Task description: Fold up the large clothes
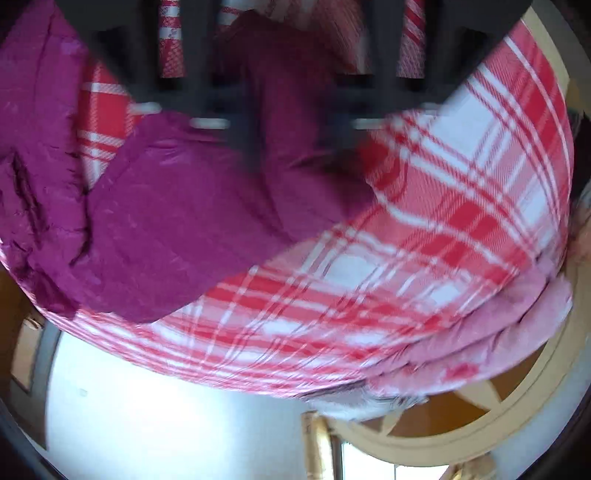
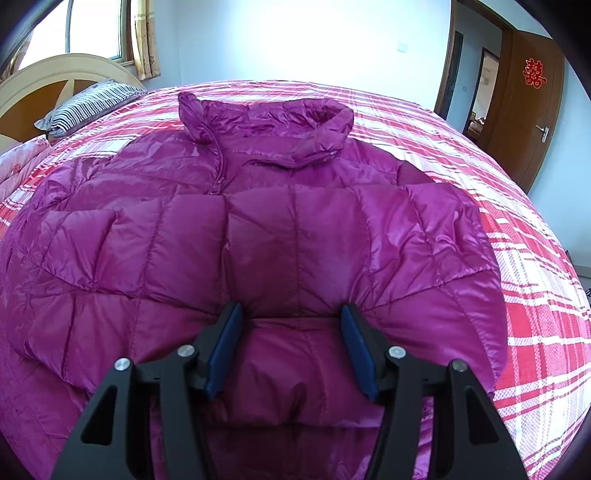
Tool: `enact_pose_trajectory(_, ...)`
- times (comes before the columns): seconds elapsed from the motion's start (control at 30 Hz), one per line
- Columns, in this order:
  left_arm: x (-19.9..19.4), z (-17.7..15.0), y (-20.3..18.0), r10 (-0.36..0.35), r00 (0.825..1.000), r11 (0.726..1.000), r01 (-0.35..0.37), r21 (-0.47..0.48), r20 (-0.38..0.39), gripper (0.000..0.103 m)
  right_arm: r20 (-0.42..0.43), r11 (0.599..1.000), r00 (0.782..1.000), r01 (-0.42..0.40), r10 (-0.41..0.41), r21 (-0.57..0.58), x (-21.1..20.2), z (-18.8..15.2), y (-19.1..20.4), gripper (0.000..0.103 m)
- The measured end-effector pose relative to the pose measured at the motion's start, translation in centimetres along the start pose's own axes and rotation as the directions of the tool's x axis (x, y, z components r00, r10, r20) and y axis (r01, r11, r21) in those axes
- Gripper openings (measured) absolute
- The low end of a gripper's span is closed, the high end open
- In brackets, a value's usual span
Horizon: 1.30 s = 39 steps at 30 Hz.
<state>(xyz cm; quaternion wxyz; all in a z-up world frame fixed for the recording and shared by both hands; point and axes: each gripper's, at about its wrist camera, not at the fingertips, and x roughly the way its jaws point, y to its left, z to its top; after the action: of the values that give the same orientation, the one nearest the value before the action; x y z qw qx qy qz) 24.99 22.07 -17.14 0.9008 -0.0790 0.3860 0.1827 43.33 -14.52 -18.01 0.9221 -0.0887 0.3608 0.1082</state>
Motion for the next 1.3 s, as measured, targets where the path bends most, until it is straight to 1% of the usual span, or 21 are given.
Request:
enact_pose_trajectory(0.07,-1.1,1.4,0.6,0.003,0.999,1.000,-0.003,-0.001,0.042,0.014,0.001,1.000,1.000,0.003,-0.003,-0.002,0.0,0.0,0.0,0.060)
enact_pose_trajectory(0.17,-3.0,4.0,1.0,0.031,0.992,0.998,-0.037,0.042,0.124,0.014,0.002,1.000,1.000,0.006,-0.006,-0.004,0.0,0.0,0.0,0.061)
enact_pose_trajectory(0.23,-4.2,5.7,1.2,0.029,0.986,0.998,-0.038,0.050,0.161,0.013,0.004,1.000,1.000,0.005,-0.005,-0.002,-0.1,0.0,0.0,0.061)
enact_pose_trajectory(0.37,-6.9,8.6,-0.6,0.023,0.967,0.992,-0.053,0.111,0.255,0.013,0.006,1.000,1.000,0.007,-0.007,-0.002,-0.1,0.0,0.0,0.061)
enact_pose_trajectory(0.47,-9.2,10.3,-3.3,-0.035,0.945,0.988,-0.015,0.151,0.325,0.013,0.007,1.000,1.000,0.011,-0.010,-0.004,-0.1,-0.1,0.0,0.062)
enact_pose_trajectory(0.5,-10.2,10.7,-4.9,-0.063,0.934,0.985,0.001,0.175,0.351,0.013,0.007,1.000,1.000,0.010,-0.010,-0.004,-0.1,-0.1,0.0,0.062)
enact_pose_trajectory(0.53,-10.8,11.0,-6.0,-0.090,0.928,0.981,0.019,0.195,0.362,0.013,0.007,1.000,1.000,0.009,-0.009,-0.003,-0.1,-0.1,0.0,0.062)
enact_pose_trajectory(0.6,-12.3,11.2,-8.9,-0.166,0.911,0.966,0.072,0.249,0.378,0.013,0.007,1.000,1.000,0.011,-0.011,-0.004,-0.1,-0.1,0.1,0.062)
enact_pose_trajectory(0.63,-13.0,11.2,-10.7,-0.207,0.900,0.953,0.098,0.286,0.382,0.013,0.008,1.000,1.000,0.010,-0.010,-0.004,-0.1,-0.1,0.0,0.062)
enact_pose_trajectory(0.7,-14.0,11.0,-14.1,-0.281,0.884,0.925,0.145,0.351,0.375,0.013,0.007,1.000,1.000,0.008,-0.008,-0.003,-0.1,-0.1,0.0,0.062)
enact_pose_trajectory(0.73,-14.3,10.6,-15.9,-0.321,0.876,0.906,0.175,0.384,0.359,0.013,0.008,1.000,1.000,0.007,-0.007,-0.002,-0.1,-0.1,0.0,0.062)
enact_pose_trajectory(0.8,-14.5,10.1,-19.2,-0.372,0.866,0.875,0.208,0.437,0.334,0.013,0.008,1.000,1.000,0.004,-0.004,0.003,-0.1,-0.1,-0.1,0.062)
enact_pose_trajectory(0.83,-14.5,9.8,-20.9,-0.399,0.860,0.855,0.225,0.466,0.316,0.013,0.009,1.000,1.000,0.003,-0.003,0.004,-0.1,-0.1,-0.1,0.062)
enact_pose_trajectory(0.93,-13.8,8.6,-25.2,-0.452,0.851,0.807,0.261,0.531,0.269,0.013,0.010,1.000,1.000,-0.002,0.001,0.010,-0.1,-0.1,-0.2,0.062)
enact_pose_trajectory(0.97,-13.6,8.0,-26.1,-0.464,0.849,0.795,0.273,0.542,0.253,0.013,0.010,1.000,1.000,-0.004,0.004,0.012,-0.1,-0.1,-0.3,0.062)
enact_pose_trajectory(1.0,-13.0,7.4,-27.5,-0.477,0.849,0.780,0.289,0.555,0.229,0.013,0.010,1.000,1.000,-0.004,0.004,0.013,-0.1,-0.1,-0.3,0.062)
enact_pose_trajectory(1.13,-10.5,5.0,-31.5,-0.494,0.856,0.750,0.331,0.573,0.151,0.013,0.011,1.000,1.000,-0.013,0.013,0.021,-0.2,-0.1,-0.4,0.063)
enact_pose_trajectory(1.23,-8.4,3.1,-33.6,-0.481,0.868,0.742,0.330,0.583,0.120,0.013,0.011,1.000,1.000,-0.017,0.016,0.025,-0.2,-0.1,-0.4,0.063)
enact_pose_trajectory(1.3,-6.7,1.9,-35.0,-0.470,0.878,0.745,0.337,0.576,0.094,0.014,0.012,1.000,1.000,-0.018,0.018,0.026,-0.2,-0.1,-0.4,0.063)
